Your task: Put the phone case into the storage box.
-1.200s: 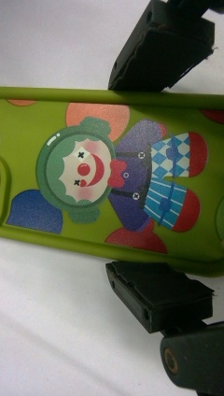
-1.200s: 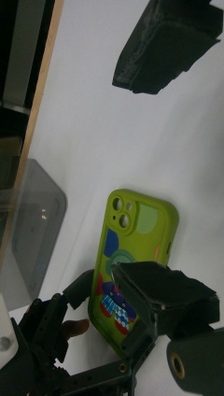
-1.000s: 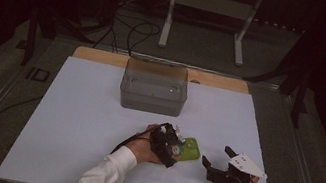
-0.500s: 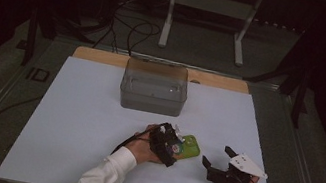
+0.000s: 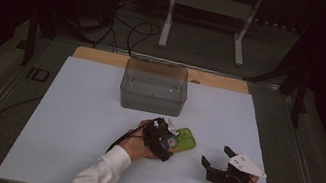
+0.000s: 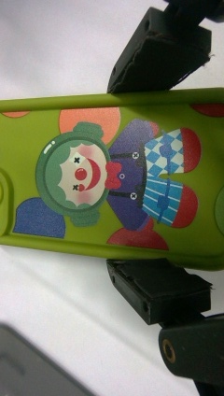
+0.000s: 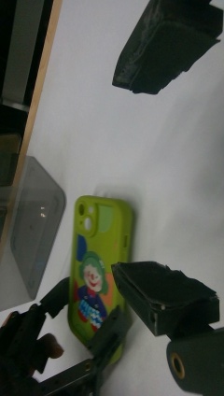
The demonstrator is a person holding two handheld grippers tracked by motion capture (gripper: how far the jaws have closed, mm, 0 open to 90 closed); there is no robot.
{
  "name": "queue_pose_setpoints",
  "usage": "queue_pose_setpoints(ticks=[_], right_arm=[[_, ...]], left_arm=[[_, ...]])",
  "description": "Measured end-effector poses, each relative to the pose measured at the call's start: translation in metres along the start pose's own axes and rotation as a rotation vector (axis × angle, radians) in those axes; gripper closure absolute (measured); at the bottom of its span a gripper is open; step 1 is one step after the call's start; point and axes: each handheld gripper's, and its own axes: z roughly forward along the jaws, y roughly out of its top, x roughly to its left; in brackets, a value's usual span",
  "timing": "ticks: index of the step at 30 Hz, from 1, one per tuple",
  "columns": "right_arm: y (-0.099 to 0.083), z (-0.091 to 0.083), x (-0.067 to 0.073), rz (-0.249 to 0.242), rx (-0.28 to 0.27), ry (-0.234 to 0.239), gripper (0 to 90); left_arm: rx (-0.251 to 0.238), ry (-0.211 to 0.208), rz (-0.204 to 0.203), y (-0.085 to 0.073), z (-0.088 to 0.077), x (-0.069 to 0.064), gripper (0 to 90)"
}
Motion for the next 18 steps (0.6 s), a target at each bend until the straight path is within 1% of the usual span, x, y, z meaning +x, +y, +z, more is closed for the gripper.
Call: queue_pose_setpoints(ticks=[10,14,16,17,18], right_arm=[[0.0,0.001,0.001,0.0,0.004,0.006,9.8],[0.0,0.001,0.001,0.0,0.006,0.006,9.8],[0.0,0.001,0.001,-0.003,0.004,0.006,9.8],[0.0,0.001,0.001,-0.003,0.005,0.006,9.8],[0.0,0.001,0.001,-0.003,0.005,0.006,9.8]], left_arm=[[-0.085,0.063,-0.067,-0.011,-0.02,0.012,15.5],[-0.11,0.101,-0.082,-0.017,-0.028,0.016,15.5],[-0.129,0.115,-0.097,-0.02,-0.032,0.018,15.5],[-0.129,0.115,-0.097,-0.02,-0.032,0.018,15.5],[-0.139,0.125,-0.105,-0.022,-0.036,0.02,15.5]])
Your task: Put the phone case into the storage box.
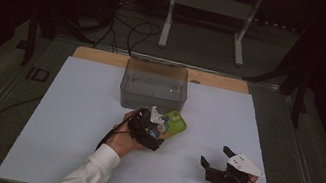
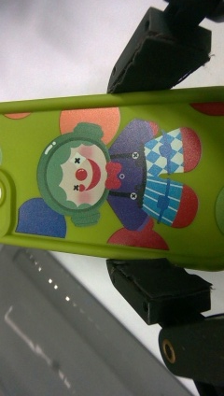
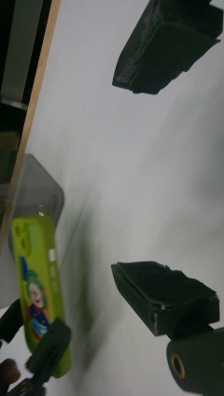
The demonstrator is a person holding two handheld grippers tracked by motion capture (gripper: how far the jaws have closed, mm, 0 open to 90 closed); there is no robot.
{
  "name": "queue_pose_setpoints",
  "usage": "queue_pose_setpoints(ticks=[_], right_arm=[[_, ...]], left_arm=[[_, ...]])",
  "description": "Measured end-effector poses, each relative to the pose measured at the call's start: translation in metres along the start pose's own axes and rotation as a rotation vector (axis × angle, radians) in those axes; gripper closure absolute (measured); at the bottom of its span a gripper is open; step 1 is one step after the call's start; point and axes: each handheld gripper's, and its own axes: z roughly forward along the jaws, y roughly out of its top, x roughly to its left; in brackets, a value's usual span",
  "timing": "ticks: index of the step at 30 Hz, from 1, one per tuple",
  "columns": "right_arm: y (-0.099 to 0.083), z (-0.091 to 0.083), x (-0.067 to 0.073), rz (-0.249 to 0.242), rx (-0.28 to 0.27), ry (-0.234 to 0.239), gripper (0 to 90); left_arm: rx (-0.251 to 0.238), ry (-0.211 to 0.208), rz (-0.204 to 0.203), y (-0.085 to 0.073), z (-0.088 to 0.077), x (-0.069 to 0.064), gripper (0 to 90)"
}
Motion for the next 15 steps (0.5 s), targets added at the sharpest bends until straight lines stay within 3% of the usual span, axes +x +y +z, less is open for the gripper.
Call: queue_pose_setpoints(ticks=[8,11,15], right_arm=[[0.0,0.001,0.001,-0.003,0.005,0.005,9.8],[0.0,0.001,0.001,-0.001,0.005,0.007,9.8],[0.0,0.001,0.002,-0.001,0.008,0.008,9.8]], left_arm=[[-0.074,0.062,-0.071,-0.014,-0.02,0.014,15.5],[-0.081,0.068,-0.079,-0.016,-0.022,0.016,15.5],[-0.114,0.089,-0.122,-0.026,-0.034,0.024,15.5]])
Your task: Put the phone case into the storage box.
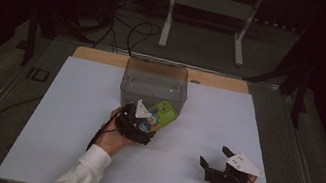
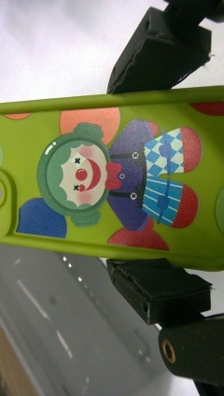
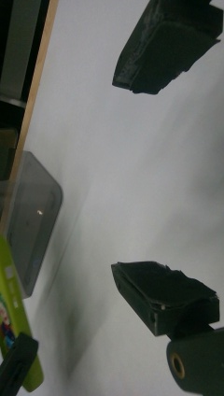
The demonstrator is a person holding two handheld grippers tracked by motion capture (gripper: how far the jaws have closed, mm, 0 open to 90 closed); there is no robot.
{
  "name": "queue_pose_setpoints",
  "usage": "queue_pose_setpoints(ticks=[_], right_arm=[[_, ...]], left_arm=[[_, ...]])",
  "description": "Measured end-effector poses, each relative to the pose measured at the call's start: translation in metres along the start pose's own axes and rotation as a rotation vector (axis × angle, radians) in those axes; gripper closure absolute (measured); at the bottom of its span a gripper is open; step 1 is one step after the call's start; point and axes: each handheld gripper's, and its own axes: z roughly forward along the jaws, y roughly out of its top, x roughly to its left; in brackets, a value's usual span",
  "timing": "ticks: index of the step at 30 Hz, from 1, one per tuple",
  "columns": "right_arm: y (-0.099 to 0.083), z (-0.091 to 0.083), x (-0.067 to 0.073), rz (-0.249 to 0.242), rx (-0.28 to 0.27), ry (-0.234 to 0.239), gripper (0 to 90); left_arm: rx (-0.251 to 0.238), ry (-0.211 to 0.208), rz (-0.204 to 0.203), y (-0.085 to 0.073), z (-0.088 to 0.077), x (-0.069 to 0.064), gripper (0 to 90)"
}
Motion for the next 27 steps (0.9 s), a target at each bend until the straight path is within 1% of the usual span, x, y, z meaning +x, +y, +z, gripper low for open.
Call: queue_pose_setpoints(ticks=[1,2,6,9,12,15,16,17,22,25,27], right_arm=[[0.0,0.0,0.0,0.005,-0.001,0.002,9.8],[0.0,0.0,0.001,0.006,0.001,0.005,9.8],[0.0,0.001,0.001,0.005,0.001,0.004,9.8],[0.0,0.002,0.002,0.004,0.001,0.007,9.8],[0.0,0.002,0.002,0.008,0.001,0.009,9.8],[0.0,0.002,0.002,0.007,0.0,0.009,9.8],[0.0,0.002,0.002,0.01,-0.003,0.01,9.8],[0.0,0.001,0.002,0.022,-0.008,0.014,9.8],[0.001,0.001,0.002,0.031,-0.007,0.027,9.7],[0.001,0.002,0.003,0.035,-0.008,0.03,9.7],[0.001,0.003,0.004,0.048,-0.007,0.037,9.7]], left_arm=[[-0.006,0.007,-0.005,-0.002,-0.002,0.001,15.5],[-0.015,0.029,-0.011,-0.006,-0.007,0.004,15.5],[-0.046,0.036,-0.027,-0.014,-0.016,0.009,15.5],[-0.055,0.046,-0.026,-0.016,-0.019,0.011,15.5],[-0.069,0.065,-0.036,-0.019,-0.025,0.015,15.5],[-0.081,0.07,-0.046,-0.021,-0.029,0.016,15.5],[-0.092,0.082,-0.05,-0.024,-0.032,0.017,15.5],[-0.097,0.087,-0.054,-0.025,-0.035,0.017,15.5],[-0.147,0.112,-0.074,-0.033,-0.045,0.022,15.5],[-0.175,0.131,-0.088,-0.037,-0.049,0.024,15.5],[-0.187,0.136,-0.095,-0.038,-0.051,0.026,15.5]])
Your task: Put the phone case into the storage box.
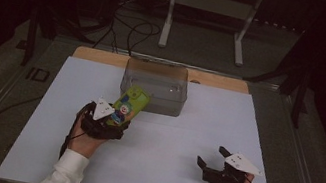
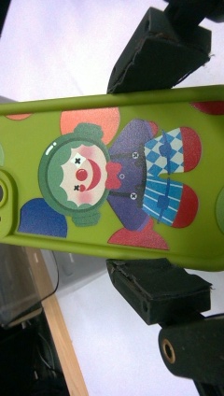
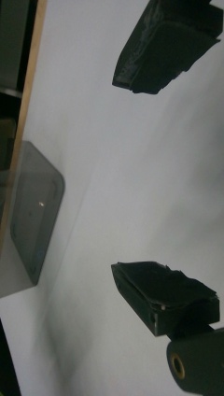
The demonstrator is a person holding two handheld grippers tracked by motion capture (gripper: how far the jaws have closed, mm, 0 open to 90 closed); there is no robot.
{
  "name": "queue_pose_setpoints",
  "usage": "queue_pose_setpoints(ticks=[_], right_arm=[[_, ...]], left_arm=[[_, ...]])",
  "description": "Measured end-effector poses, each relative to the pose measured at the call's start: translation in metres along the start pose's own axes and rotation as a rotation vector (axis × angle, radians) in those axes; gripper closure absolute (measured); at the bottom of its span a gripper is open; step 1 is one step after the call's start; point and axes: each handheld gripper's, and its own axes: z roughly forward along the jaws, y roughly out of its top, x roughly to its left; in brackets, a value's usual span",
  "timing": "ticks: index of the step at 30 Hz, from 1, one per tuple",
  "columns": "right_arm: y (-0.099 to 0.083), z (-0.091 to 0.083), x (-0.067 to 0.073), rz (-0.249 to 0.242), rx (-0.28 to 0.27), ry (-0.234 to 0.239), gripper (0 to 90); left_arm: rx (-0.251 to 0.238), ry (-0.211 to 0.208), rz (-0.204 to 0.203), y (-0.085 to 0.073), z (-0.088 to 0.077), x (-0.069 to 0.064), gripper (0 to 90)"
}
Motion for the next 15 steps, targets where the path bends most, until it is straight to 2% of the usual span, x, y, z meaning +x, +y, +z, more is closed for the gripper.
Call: queue_pose_setpoints(ticks=[4,11,15], right_arm=[[0.001,0.002,0.002,0.009,-0.003,0.015,9.7],[0.007,0.008,0.005,0.065,-0.017,0.072,9.6],[0.015,0.01,0.007,0.079,-0.027,0.095,9.6]], left_arm=[[-0.01,0.013,-0.012,-0.001,0.0,0.001,15.5],[-0.032,0.031,-0.033,0.0,-0.003,0.002,15.5],[-0.046,0.035,-0.04,0.0,-0.005,0.002,15.5]])
